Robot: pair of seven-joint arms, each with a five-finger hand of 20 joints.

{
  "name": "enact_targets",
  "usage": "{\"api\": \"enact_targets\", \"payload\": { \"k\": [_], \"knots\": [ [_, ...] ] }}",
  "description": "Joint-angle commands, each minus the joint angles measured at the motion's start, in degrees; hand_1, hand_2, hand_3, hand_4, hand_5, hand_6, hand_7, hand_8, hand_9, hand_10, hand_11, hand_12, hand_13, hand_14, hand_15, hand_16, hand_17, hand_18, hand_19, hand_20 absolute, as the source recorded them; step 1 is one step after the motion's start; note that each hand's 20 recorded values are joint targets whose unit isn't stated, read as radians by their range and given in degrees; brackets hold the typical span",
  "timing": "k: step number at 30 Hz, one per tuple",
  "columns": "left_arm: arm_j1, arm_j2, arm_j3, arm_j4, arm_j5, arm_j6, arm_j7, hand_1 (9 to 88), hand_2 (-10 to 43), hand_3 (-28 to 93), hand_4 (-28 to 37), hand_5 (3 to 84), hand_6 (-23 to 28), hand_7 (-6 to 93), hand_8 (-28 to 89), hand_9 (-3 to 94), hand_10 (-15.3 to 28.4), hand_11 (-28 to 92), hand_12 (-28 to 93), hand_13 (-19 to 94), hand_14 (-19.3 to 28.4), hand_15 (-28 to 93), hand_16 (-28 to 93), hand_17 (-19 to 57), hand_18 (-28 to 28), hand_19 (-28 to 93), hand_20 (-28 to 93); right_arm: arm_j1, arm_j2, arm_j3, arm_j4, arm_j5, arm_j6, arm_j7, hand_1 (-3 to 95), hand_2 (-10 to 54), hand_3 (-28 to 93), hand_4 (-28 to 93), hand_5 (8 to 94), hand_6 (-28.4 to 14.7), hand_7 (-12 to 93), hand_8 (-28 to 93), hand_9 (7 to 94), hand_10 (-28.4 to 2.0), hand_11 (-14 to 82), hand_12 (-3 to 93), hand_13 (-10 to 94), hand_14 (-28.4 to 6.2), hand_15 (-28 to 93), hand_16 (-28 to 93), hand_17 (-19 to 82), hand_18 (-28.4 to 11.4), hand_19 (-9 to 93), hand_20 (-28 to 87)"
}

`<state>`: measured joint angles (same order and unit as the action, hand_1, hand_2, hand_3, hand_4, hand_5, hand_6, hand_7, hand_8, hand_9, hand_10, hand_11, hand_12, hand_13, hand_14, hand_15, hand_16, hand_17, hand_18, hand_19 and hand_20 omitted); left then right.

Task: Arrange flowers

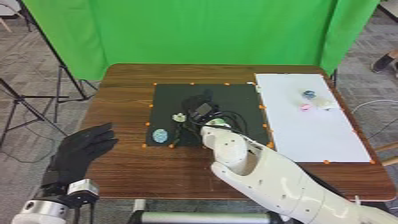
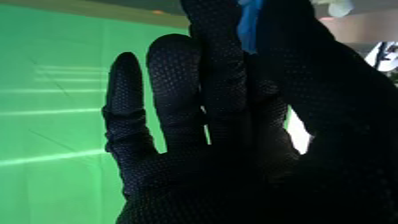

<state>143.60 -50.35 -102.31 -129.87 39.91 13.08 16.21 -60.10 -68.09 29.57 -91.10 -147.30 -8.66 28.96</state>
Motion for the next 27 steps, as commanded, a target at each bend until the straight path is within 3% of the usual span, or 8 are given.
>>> {"api": "enact_targets", "payload": {
  "k": [1, 9, 12, 23, 27],
  "knots": [
    [0.04, -0.47, -0.01, 0.10, 0.15, -0.76, -0.48, 27.9, 4.7, 79, -16.2, 45.2, 13.6, 17.2, -10, 37.8, 21.9, 34, 9, 26, 28.4, 64, -15, -9.2, 23.1, 61, 12, -1.19, -0.95, 1.05, -1.33, 0.60, -2.45, -0.29, 46.3, -9.5, 78, -28, 64.7, 0.7, 45, -6, 78.8, -7.8, 23.8, 35.2, 53, -12.0, 77, 26, 12, -23.1, 75, 34],
    [-0.04, -0.94, -0.19, 0.07, 0.46, -1.11, -1.26, 28.0, 4.7, 79, -16.0, 45.1, 13.5, 17.2, -10, 37.8, 21.9, 34, 9, 26, 28.4, 64, -15, -9.2, 23.1, 61, 12, -0.96, -1.40, 1.49, -2.10, 1.78, -3.60, 0.58, 40.4, -9.5, 84, -28, 58.7, -1.4, 40, -6, 66.5, -11.6, 36.0, 26.3, 48, -14.2, 79, 22, 10, -24.3, 74, 36],
    [0.02, -1.00, -0.19, 0.04, 0.50, -1.02, -1.39, 27.9, 4.6, 80, -15.9, 45.2, 13.5, 17.2, -10, 37.8, 21.9, 34, 9, 26, 28.4, 64, -15, -9.2, 23.1, 61, 12, -0.79, -1.58, 1.74, -2.76, 3.86, -4.75, 2.03, 37.8, -9.5, 88, -28, 56.5, -2.6, 38, -17, 60.3, -14.9, 42.0, 20.7, 46, -16.3, 80, 20, 8, -25.3, 73, 37],
    [0.25, -1.38, -0.54, -0.05, 0.75, -1.43, -2.05, 28.0, 4.5, 80, -15.9, 45.2, 13.6, 17.2, -10, 37.8, 21.9, 34, 9, 26, 28.4, 64, -15, -9.2, 23.1, 61, 12, -0.79, -1.48, 1.98, -4.17, 5.28, -6.25, 2.95, 35.5, -9.5, 89, -28, 53.9, -6.7, 35, -17, 53.2, -19.2, 43.6, 20.5, 41, -20.3, 82, 18, 4, -27.5, 72, 39],
    [1.15, -1.27, -0.61, -0.29, 0.42, -0.75, -1.35, 28.1, 4.5, 79, -15.9, 45.2, 13.6, 17.2, -10, 37.9, 21.9, 34, 9, 26, 28.4, 64, -15, -9.2, 23.1, 61, 12, -0.32, -1.28, 1.81, -4.92, 5.29, -5.82, 2.56, 34.5, -9.5, 89, -28, 53.2, -7.4, 34, -16, 52.1, -20.3, 43.4, 20.2, 40, -21.2, 82, 18, 3, -28.1, 71, 39]
  ]
}}
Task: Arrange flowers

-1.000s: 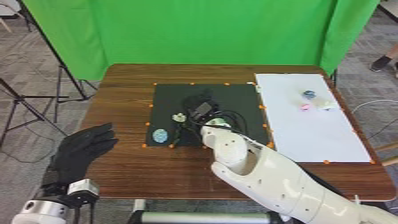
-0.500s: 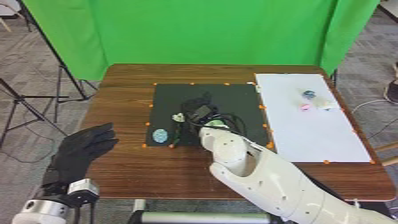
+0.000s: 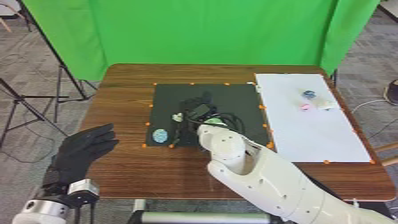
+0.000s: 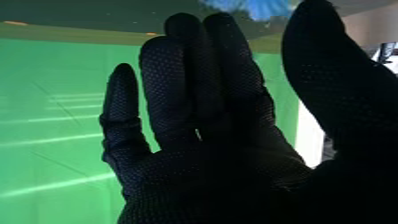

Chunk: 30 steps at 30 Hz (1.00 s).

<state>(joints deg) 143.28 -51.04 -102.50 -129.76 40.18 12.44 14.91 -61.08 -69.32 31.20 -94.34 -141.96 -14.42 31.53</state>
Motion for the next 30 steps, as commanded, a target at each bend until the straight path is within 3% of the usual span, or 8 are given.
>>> {"api": "enact_targets", "payload": {
  "k": [1, 12, 20, 26, 30],
  "knots": [
    [1.57, -0.57, -0.40, -0.43, 0.21, -0.19, -0.03, 28.2, 4.5, 79, -15.9, 45.2, 13.6, 17.2, -10, 37.8, 21.9, 34, 9, 26, 28.4, 64, -14, -9.2, 23.1, 61, 12, 1.01, 0.26, -0.09, -2.02, 0.09, -0.01, 0.04, 34.2, -9.5, 89, -28, 53.2, -7.5, 34, -16, 52.0, -20.5, 43.4, 20.1, 39, -21.4, 82, 18, 3, -28.2, 71, 39],
    [4.73, 0.25, -0.99, -1.60, -0.61, 2.00, 2.57, 28.1, 4.5, 79, -15.9, 45.2, 13.6, 17.1, -10, 37.8, 21.9, 34, 9, 26, 28.4, 64, -15, -9.1, 23.0, 61, 12, 7.75, 10.18, 1.48, -6.62, 6.48, 1.91, -1.44, 32.3, -9.5, 89, -28, 52.1, -8.1, 32, -15, 51.1, -21.1, 39.8, 19.1, 39, -22.2, 82, 17, 3, -28.3, 70, 40],
    [5.48, 0.76, 0.00, -1.86, -1.59, 3.27, 4.75, 28.0, 4.5, 80, -15.9, 45.2, 13.6, 17.2, -10, 37.9, 21.9, 34, 9, 26, 28.4, 64, -14, -9.1, 23.0, 61, 12, 8.32, 18.84, 6.29, -5.14, 7.45, 2.61, -4.32, 31.2, -9.5, 89, -28, 50.3, -7.5, 29, -15, 53.6, -17.3, 31.6, 17.1, 39, -20.0, 81, 16, 5, -26.5, 70, 40],
    [5.20, 0.69, 0.50, -1.76, -1.71, 3.50, 5.03, 28.1, 4.6, 79, -16.1, 45.3, 13.6, 17.2, -10, 37.9, 21.9, 34, 9, 26, 28.4, 64, -15, -9.2, 23.1, 61, 12, 4.89, 24.32, 10.95, -3.50, 7.92, -1.89, -3.75, 30.4, -9.5, 89, -28, 46.9, -6.4, 30, -16, 51.4, -16.6, 28.1, 17.3, 38, -19.6, 79, 16, 5, -25.9, 70, 39],
    [4.73, 0.17, 0.64, -1.72, -1.35, 3.00, 4.33, 28.0, 4.6, 79, -16.1, 45.2, 13.6, 17.2, -10, 37.9, 22.0, 34, 9, 26, 28.4, 64, -15, -9.2, 23.1, 61, 12, 1.88, 26.54, 14.16, -1.79, 8.50, -3.35, -1.95, 29.4, -9.5, 89, -28, 44.5, -6.0, 31, -17, 48.7, -16.0, 25.7, 17.1, 35, -19.9, 77, 15, 4, -25.5, 69, 39]
  ]
}}
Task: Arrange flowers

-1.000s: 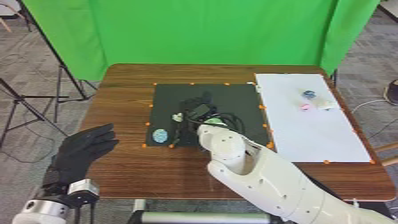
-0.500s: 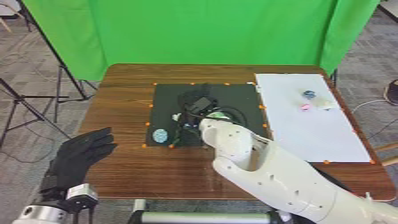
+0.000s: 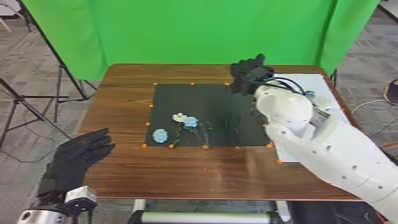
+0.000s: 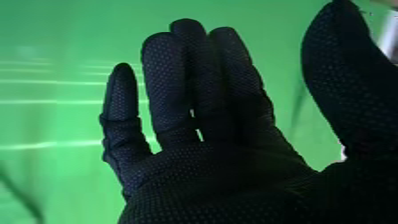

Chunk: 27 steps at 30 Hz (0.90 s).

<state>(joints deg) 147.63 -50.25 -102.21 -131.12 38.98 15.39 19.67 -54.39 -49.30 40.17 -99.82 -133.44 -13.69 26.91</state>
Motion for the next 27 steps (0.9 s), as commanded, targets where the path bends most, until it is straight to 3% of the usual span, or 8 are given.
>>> {"api": "enact_targets", "payload": {
  "k": [1, 12, 27],
  "knots": [
    [0.35, -0.68, 0.33, -0.40, -0.14, 0.11, -0.50, 28.0, 4.6, 79, -16.0, 45.2, 13.6, 17.2, -10, 37.9, 21.9, 34, 9, 26, 28.4, 64, -15, -9.2, 23.1, 61, 12, -5.22, 6.82, 5.78, 4.15, -0.04, -4.32, 2.49, 29.1, -9.5, 89, -28, 44.2, -6.0, 31, -17, 48.3, -15.9, 24.9, 16.9, 35, -19.9, 77, 15, 4, -25.4, 69, 39],
    [-1.03, -1.71, 0.61, -0.11, 0.55, -1.04, -1.85, 27.9, 4.6, 80, -15.9, 45.2, 13.6, 17.1, -10, 37.9, 21.9, 34, 9, 26, 28.4, 64, -15, -9.2, 23.1, 61, 12, -11.20, 9.52, 11.71, 7.37, 0.75, -5.40, 6.88, 28.2, -9.5, 89, -28, 42.8, -5.9, 30, -17, 46.7, -15.3, 22.0, 17.1, 34, -19.7, 77, 15, 4, -24.9, 68, 39],
    [-2.30, -2.23, 1.27, 0.33, 0.64, -1.71, -1.95, 27.9, 4.6, 80, -16.1, 45.2, 13.6, 17.1, -10, 37.9, 21.9, 34, 9, 26, 28.4, 64, -15, -9.2, 23.1, 61, 12, -14.12, 9.63, 15.01, 9.68, 1.06, -5.96, 8.16, 28.1, -9.5, 89, -28, 43.3, -5.8, 30, -17, 46.7, -15.1, 21.6, 17.1, 34, -19.6, 77, 14, 4, -24.8, 68, 39]
  ]
}}
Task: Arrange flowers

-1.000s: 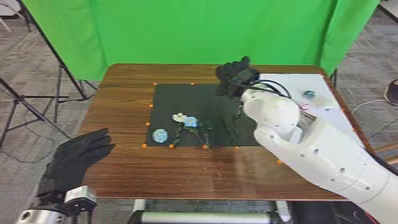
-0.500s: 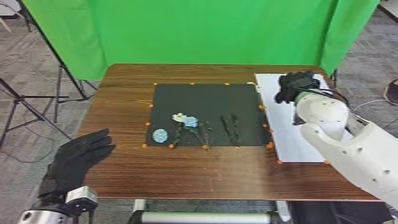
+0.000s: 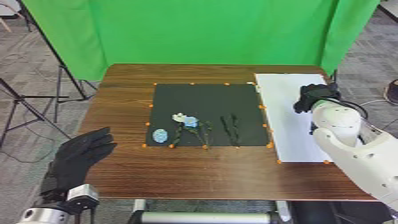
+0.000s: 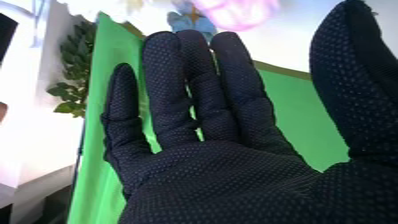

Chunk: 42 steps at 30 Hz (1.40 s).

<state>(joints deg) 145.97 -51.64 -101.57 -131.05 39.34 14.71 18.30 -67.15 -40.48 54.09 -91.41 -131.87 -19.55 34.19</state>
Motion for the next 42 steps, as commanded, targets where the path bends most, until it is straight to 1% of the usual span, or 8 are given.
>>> {"api": "enact_targets", "payload": {
  "k": [1, 2, 5, 14, 16, 21, 34, 42],
  "knots": [
    [-0.25, -0.83, 0.56, 0.12, 0.27, -0.88, -0.28, 28.0, 4.6, 80, -16.2, 45.2, 13.6, 17.1, -10, 37.8, 21.9, 34, 9, 26, 28.4, 64, -15, -9.2, 23.0, 61, 12, -1.50, 0.41, 1.42, 1.46, -0.87, -0.45, 0.74, 28.1, -9.5, 89, -28, 43.4, -5.7, 30, -17, 46.8, -14.9, 21.7, 17.1, 34, -19.5, 77, 14, 4, -24.8, 68, 39],
    [-0.33, -0.94, 0.42, 0.13, 0.39, -1.01, -0.43, 27.9, 4.6, 80, -16.1, 45.3, 13.6, 17.1, -10, 37.9, 21.9, 34, 9, 26, 28.4, 64, -15, -9.2, 23.0, 61, 12, -1.49, 0.50, 1.17, 1.56, -0.54, 0.15, 0.82, 28.2, -9.5, 89, -28, 43.6, -5.6, 30, -17, 47.0, -14.8, 21.7, 17.0, 35, -19.4, 77, 14, 4, -24.7, 68, 39],
    [-0.15, -0.57, 0.48, 0.23, -1.89, -1.40, 0.98, 28.0, 4.7, 79, -16.0, 45.2, 13.6, 17.2, -10, 37.9, 21.9, 34, 9, 26, 28.4, 64, -15, -9.2, 23.0, 61, 12, -1.14, -0.05, 0.37, 2.20, -1.79, 1.71, -0.06, 29.2, -9.5, 88, -28, 44.7, -5.0, 31, -17, 48.5, -13.3, 22.9, 17.1, 36, -18.8, 77, 14, 5, -24.5, 69, 39],
    [-0.46, -0.01, 0.91, 0.55, -1.77, -1.37, 1.17, 27.9, 4.7, 80, -15.9, 45.2, 13.6, 17.2, -10, 37.9, 21.9, 34, 9, 26, 28.4, 64, -15, -9.2, 23.1, 61, 12, 1.18, -1.32, -3.94, 5.32, -4.77, 7.53, 0.28, 36.6, -8.5, 85, -28, 51.8, 1.0, 38, -21, 60.4, -10.0, 28.6, 16.6, 44, -14.0, 77, 16, 9, -23.0, 71, 39],
    [-0.41, -0.09, 0.90, 0.51, -1.72, -1.26, 0.97, 27.9, 4.7, 80, -15.9, 45.3, 13.6, 17.2, -10, 37.9, 21.9, 34, 9, 26, 28.4, 64, -15, -9.2, 23.1, 61, 12, 1.69, -0.69, -6.06, 5.61, -5.51, 10.58, 1.91, 40.5, -8.5, 80, -28, 54.6, 2.2, 42, -15, 65.1, -8.8, 28.8, 17.3, 47, -12.3, 77, 18, 10, -22.5, 72, 39],
    [-0.15, -0.10, 0.83, 0.61, -1.82, -1.09, 0.88, 28.0, 4.7, 80, -16.0, 45.2, 13.6, 17.2, -10, 37.9, 21.9, 34, 9, 26, 28.4, 64, -15, -9.2, 23.1, 61, 12, 1.01, 1.53, -7.37, 3.85, -7.19, 14.93, 3.09, 49.3, -6.9, 71, -28, 67.2, 5.7, 48, -9, 82.8, -4.8, 18.1, 31.7, 57, -7.9, 75, 26, 15, -21.1, 75, 38],
    [2.09, 0.25, -0.35, 0.02, -2.07, -0.43, 1.95, 27.9, 4.7, 80, -15.9, 45.2, 13.6, 17.2, -10, 37.9, 22.0, 34, 9, 26, 28.4, 64, -15, -9.1, 23.0, 61, 12, 8.67, 2.32, -12.22, -0.08, -5.96, 20.55, 2.40, 50.8, -8.9, 74, -28, 74.4, 5.4, 42, -5, 87.4, -5.8, 20.4, 32.7, 61, -7.8, 75, 29, 17, -21.4, 77, 38],
    [2.36, 0.62, -0.73, -0.17, -2.20, -0.11, 1.96, 27.9, 4.7, 80, -15.9, 45.3, 13.6, 17.1, -10, 37.9, 21.9, 34, 9, 26, 28.4, 64, -15, -9.1, 23.1, 61, 12, 13.68, -3.95, -15.68, -3.92, -6.17, 21.16, -3.46, 50.4, -9.1, 75, -28, 75.0, 4.9, 41, -4, 87.6, -6.2, 20.7, 33.0, 61, -8.3, 75, 30, 17, -21.7, 77, 38]
  ]
}}
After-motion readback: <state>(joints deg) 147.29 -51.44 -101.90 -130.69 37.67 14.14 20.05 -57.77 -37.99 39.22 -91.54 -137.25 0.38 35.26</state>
